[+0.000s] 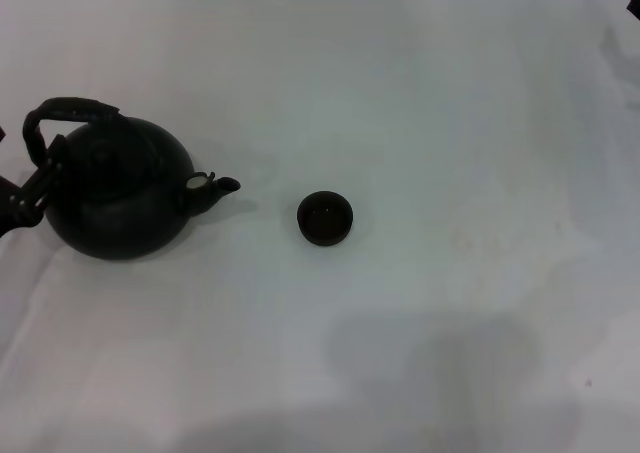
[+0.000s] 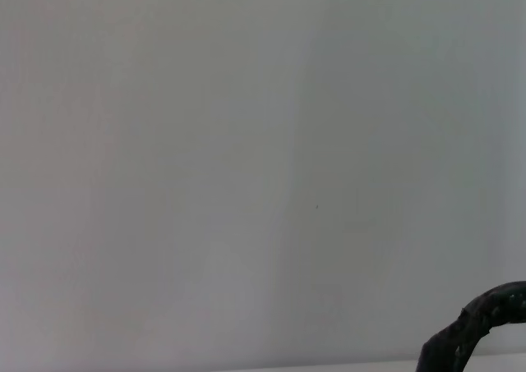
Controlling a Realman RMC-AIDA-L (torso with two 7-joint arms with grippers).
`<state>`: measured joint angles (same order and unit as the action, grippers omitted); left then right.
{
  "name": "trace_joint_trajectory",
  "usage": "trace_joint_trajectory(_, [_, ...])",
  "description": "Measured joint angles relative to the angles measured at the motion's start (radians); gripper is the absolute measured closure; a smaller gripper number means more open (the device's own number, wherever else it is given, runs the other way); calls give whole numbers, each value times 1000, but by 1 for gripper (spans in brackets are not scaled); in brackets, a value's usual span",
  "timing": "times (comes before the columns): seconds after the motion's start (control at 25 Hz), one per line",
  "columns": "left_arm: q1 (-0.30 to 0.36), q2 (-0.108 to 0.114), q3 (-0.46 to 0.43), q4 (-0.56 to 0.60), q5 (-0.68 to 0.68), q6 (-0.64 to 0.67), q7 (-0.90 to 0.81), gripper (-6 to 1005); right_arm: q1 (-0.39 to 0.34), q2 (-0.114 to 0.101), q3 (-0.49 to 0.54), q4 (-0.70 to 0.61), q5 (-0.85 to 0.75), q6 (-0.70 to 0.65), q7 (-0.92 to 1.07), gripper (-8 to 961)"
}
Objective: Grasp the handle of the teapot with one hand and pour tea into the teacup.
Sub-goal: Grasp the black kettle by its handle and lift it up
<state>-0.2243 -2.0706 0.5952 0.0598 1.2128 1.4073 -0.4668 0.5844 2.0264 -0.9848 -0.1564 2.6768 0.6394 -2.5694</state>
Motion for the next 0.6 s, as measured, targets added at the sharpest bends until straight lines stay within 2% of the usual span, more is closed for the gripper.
trace_joint_trajectory(0.6, [-1, -2, 0, -1, 14, -2, 28, 209, 2, -2, 0, 0, 0, 0, 0, 97])
